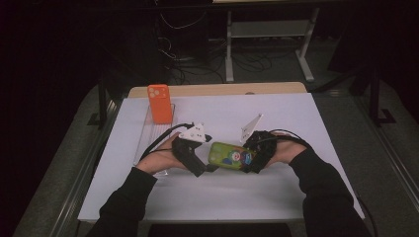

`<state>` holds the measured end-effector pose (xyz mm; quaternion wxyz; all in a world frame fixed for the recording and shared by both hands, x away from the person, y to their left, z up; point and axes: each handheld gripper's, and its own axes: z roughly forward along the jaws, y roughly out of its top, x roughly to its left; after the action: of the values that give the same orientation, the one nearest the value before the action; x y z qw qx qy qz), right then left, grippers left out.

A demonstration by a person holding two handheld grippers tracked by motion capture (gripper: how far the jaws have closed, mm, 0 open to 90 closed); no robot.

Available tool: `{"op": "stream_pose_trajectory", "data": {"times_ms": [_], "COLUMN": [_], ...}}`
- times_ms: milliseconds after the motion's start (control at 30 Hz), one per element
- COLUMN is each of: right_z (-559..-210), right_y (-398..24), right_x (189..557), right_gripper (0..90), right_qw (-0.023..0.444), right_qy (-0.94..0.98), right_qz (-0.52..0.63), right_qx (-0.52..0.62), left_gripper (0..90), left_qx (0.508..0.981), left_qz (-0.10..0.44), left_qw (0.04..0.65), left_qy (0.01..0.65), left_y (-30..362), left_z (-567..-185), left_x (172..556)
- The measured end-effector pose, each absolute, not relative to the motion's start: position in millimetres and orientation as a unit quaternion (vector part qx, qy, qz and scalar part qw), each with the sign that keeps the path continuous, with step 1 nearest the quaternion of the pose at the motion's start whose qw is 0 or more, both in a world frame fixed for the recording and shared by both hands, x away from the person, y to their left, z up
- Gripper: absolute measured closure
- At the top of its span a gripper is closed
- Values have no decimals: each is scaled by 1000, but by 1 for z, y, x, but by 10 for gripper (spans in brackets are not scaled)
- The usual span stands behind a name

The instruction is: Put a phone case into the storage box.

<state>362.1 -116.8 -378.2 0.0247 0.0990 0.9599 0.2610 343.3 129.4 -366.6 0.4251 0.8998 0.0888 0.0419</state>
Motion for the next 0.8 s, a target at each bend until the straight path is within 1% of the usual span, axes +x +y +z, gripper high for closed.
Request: {"op": "stream_pose_trajectory", "data": {"times_ms": [167,267,400,500,633,800], "right_z": [-379,-379,-375,-374,-372,-373], "right_y": [-107,-102,-96,-93,-90,-87], "right_x": [356,352,347,345,343,341], "right_gripper": [153,153,153,153,153,153], "right_qw": [10,14,14,16,16,15], "right_qy": [963,966,967,967,967,968], "right_qz": [258,253,251,251,253,251], "right_qx": [72,57,42,33,24,13], "left_gripper": [0,0,0,0,0,0], "left_qx": [907,912,923,926,932,933], "left_qz": [40,26,27,18,13,8], "left_qw": [413,403,382,374,358,359], "left_qy": [73,68,41,49,44,39], "left_y": [127,124,120,118,116,112], "left_z": [-370,-374,-380,-386,-391,-394], "left_x": [342,339,340,338,337,335]}}
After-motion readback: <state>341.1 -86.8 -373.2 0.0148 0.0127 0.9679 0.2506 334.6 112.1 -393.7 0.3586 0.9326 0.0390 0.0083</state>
